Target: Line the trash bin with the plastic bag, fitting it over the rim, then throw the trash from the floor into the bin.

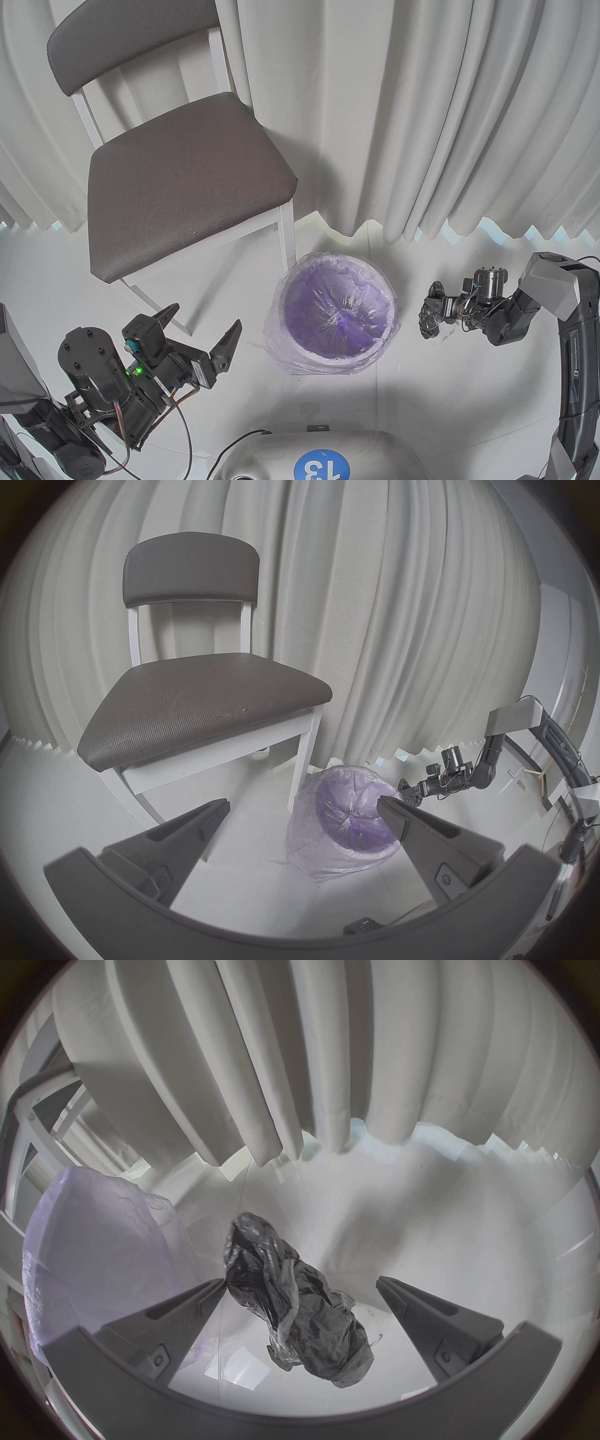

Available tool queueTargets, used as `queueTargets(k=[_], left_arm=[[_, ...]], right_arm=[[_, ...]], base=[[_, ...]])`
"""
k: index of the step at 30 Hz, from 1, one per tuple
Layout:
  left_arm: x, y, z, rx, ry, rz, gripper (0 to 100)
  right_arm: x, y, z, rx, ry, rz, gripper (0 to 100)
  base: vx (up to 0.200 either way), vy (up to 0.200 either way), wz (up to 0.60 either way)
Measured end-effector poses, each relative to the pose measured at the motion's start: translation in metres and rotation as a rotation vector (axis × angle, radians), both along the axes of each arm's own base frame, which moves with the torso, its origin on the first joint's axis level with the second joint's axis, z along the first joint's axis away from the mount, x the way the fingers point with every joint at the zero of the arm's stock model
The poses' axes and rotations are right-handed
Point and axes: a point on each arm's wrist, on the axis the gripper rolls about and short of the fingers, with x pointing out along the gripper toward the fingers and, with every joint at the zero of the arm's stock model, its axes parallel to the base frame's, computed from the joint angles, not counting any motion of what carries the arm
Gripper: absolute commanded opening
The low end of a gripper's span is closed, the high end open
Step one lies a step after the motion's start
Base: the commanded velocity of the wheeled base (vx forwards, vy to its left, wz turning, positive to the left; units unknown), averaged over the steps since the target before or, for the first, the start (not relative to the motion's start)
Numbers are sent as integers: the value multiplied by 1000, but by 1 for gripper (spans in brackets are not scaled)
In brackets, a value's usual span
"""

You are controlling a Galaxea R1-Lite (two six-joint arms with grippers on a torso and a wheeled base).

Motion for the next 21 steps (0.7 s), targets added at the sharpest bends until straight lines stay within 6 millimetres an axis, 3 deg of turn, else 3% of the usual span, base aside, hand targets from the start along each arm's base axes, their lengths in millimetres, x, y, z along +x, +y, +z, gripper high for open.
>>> queueTargets(k=[9, 21], left_arm=[[-4, 0, 2, -7, -3, -13, 100], [-3, 0, 2, -11, -5, -14, 100]], right_arm=[[5, 2, -15, 49, 7, -18, 100], [10, 2, -19, 62, 32, -34, 100]], base=[[0, 0, 0], [0, 0, 0]])
